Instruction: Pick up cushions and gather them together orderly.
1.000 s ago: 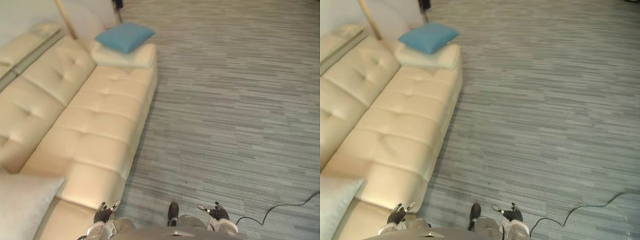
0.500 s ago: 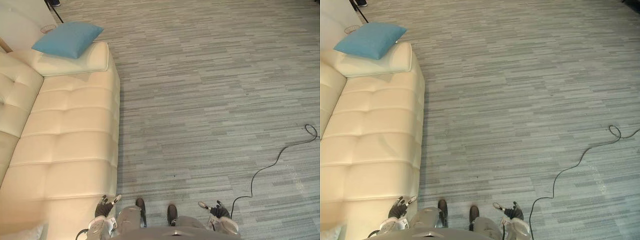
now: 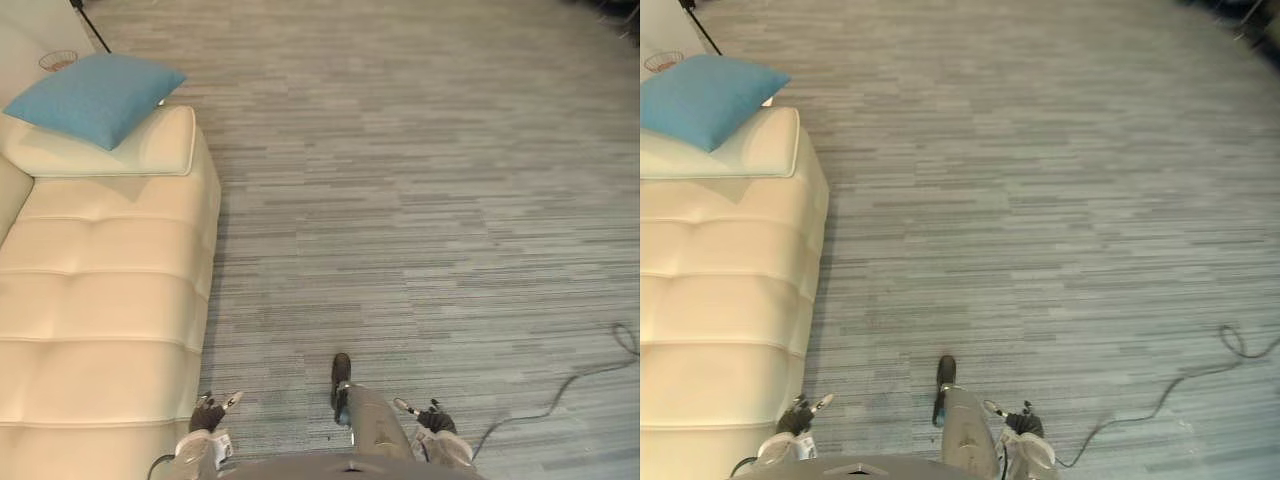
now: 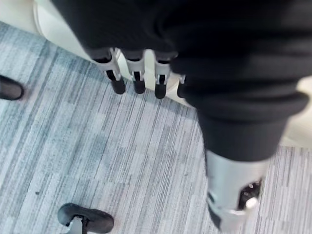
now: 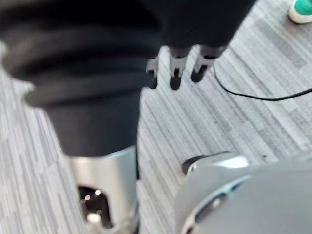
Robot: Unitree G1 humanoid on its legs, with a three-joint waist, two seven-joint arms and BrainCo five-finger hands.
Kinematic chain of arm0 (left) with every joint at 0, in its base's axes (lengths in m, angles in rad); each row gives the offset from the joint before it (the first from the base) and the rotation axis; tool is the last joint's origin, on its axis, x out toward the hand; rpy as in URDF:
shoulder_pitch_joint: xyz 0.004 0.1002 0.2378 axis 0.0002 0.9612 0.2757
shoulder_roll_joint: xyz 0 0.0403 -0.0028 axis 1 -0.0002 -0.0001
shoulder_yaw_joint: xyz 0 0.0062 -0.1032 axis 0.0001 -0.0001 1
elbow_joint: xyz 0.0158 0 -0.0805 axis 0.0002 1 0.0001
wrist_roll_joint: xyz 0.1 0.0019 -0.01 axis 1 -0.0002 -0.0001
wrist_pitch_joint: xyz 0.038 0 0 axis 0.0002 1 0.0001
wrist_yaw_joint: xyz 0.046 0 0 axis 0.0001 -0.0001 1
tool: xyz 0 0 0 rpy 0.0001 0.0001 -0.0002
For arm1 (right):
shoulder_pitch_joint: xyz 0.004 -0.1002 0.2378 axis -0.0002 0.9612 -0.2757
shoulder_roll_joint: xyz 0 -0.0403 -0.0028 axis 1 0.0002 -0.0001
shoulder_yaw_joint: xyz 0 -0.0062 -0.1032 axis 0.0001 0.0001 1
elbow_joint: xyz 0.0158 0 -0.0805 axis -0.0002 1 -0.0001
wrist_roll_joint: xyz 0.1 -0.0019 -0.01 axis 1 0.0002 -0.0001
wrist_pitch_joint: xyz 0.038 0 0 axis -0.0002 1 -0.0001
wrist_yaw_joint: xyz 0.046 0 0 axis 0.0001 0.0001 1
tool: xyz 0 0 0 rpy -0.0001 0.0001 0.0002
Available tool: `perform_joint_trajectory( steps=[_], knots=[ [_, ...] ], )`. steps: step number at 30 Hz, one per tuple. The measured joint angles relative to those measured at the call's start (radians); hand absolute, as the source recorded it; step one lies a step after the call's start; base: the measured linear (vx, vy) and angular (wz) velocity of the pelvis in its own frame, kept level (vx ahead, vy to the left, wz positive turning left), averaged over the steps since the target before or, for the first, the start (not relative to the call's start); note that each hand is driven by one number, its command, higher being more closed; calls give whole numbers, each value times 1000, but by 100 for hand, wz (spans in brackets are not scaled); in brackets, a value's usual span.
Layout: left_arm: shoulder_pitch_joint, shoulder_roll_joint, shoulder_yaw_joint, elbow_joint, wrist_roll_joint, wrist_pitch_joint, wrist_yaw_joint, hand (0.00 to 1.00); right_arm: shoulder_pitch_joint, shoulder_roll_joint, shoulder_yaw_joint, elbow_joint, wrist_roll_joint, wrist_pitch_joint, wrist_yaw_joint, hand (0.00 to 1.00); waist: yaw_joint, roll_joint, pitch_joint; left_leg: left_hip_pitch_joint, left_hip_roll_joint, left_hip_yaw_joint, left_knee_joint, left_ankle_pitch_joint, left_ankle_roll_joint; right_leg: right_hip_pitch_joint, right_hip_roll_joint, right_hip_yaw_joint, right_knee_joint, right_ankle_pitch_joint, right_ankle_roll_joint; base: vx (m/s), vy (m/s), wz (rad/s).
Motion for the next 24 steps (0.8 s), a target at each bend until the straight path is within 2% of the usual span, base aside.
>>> perform_joint_trajectory(
  steps=[1,2,3,4,5,6,7,8,9,10,11,12,13,14,15,16,17,18,19,20,21,22,23,24],
  knots=[
    [2,-8,27,0,8,0,0,0,1,-1,-6,0,-1,1,0,0,-1,7,-4,3,6,-8,41,41,-19,15,-1,-11,49,-51,-15,581,-256,16],
    [2,-12,36,0,10,0,0,0,1,0,-9,0,-1,2,0,0,0,12,-4,3,15,-10,72,66,-29,32,3,-22,63,-73,-23,673,-241,28],
    [3,-19,48,-7,14,0,0,0,7,4,-2,-13,0,2,-1,0,-4,17,-4,-40,33,-42,222,148,-64,95,6,-50,67,-126,-25,548,-184,39],
    [3,-29,57,-22,14,0,0,0,18,5,14,-28,0,2,-2,0,-6,20,-3,-94,38,-62,328,208,-107,129,5,-64,56,-147,-21,520,-174,52],
    [4,-34,69,-45,14,-1,0,0,36,6,35,-50,1,0,-2,0,-5,19,-2,-170,41,-79,482,330,-142,174,4,-76,33,-166,-22,447,-98,45],
    [7,-41,71,-64,9,-3,-1,0,53,6,56,-72,11,0,-2,0,9,24,4,-311,71,-52,744,372,-162,245,9,-88,-8,-195,-32,500,-62,24],
    [8,-38,70,-80,2,-3,0,0,54,14,61,-71,11,1,-3,0,26,30,4,-409,100,18,908,267,-112,307,14,-89,-31,-215,-34,491,-27,11],
    [9,-35,68,-86,2,-2,0,0,56,17,62,-72,11,1,-4,0,33,29,4,-454,105,55,953,207,-86,351,12,-89,-55,-223,-27,409,24,2],
    [11,-33,64,-99,2,-2,0,0,56,20,64,-72,11,3,-5,0,43,26,4,-506,104,105,950,133,-54,418,5,-96,-103,-228,-15,338,41,14],
    [12,-30,57,-111,2,-5,0,0,54,21,73,-72,11,4,-5,0,50,22,4,-557,103,155,908,81,-38,475,-3,-105,-148,-233,-4,506,102,18],
    [17,-25,45,-122,2,-8,0,0,51,23,80,-72,11,5,-5,0,55,17,4,-602,101,218,797,42,-29,521,-17,-113,-183,-233,16,337,78,11],
    [18,-25,41,-129,3,-11,0,0,50,27,79,-73,11,5,-5,0,61,15,3,-617,97,261,691,30,-23,542,-25,-112,-200,-229,35,436,127,-1],
    [19,-24,31,-133,3,-12,1,0,49,32,78,-74,11,5,-5,0,68,15,2,-616,70,303,463,40,-22,575,-38,-111,-226,-238,60,502,223,-8],
    [25,-25,24,-133,4,-12,1,0,47,32,78,-77,10,5,-5,0,70,23,-5,-609,38,306,233,101,-27,600,-41,-109,-242,-252,82,614,278,-17],
    [28,-21,19,-130,4,-12,1,0,46,30,78,-71,9,7,-6,0,80,9,-11,-601,10,292,179,197,34,618,-45,-94,-246,-273,106,534,247,-7],
    [25,-4,16,-126,5,-10,1,0,45,45,78,-66,9,13,-6,0,79,-10,-23,-595,-15,301,174,184,23,626,-65,-81,-253,-274,99,438,156,14],
    [25,15,14,-119,6,-11,1,0,49,70,81,-57,7,15,-5,0,67,-54,-47,-601,-48,299,170,157,50,621,-85,-45,-264,-244,68,553,186,28],
    [25,31,8,-116,6,-11,0,0,41,88,81,-49,5,20,-5,0,70,-75,-54,-597,-59,301,206,121,66,621,-100,-6,-237,-220,72,561,195,23],
    [24,35,8,-115,6,-10,0,0,40,92,82,-45,4,22,-4,0,72,-80,-57,-591,-60,304,224,103,69,621,-106,12,-212,-213,78,657,251,-8],
    [26,42,-2,-96,6,-10,1,0,39,98,82,-41,-2,22,-4,0,83,-83,-56,-534,-66,317,242,46,73,591,-126,69,-57,-183,116,524,202,-16],
    [29,46,-13,-90,5,-8,1,0,39,97,82,-39,-3,21,-3,0,84,-81,-55,-502,-70,319,236,28,72,562,-132,90,40,-156,142,584,215,-18],
    [29,54,-41,-79,4,-7,1,0,36,94,84,-41,-3,14,-1,0,80,-77,-53,-436,-74,324,213,3,74,471,-141,152,291,-87,209,470,129,6],
    [31,65,-66,-73,4,-5,1,0,32,88,98,-42,-3,11,0,0,67,-74,-51,-380,-76,322,197,-10,76,389,-142,162,490,-77,227,454,96,16],
    [32,68,-74,-70,4,-4,1,0,31,86,99,-42,-4,11,1,0,63,-73,-50,-345,-77,319,179,-13,74,356,-148,141,556,-82,217,345,40,19]
  ],
)
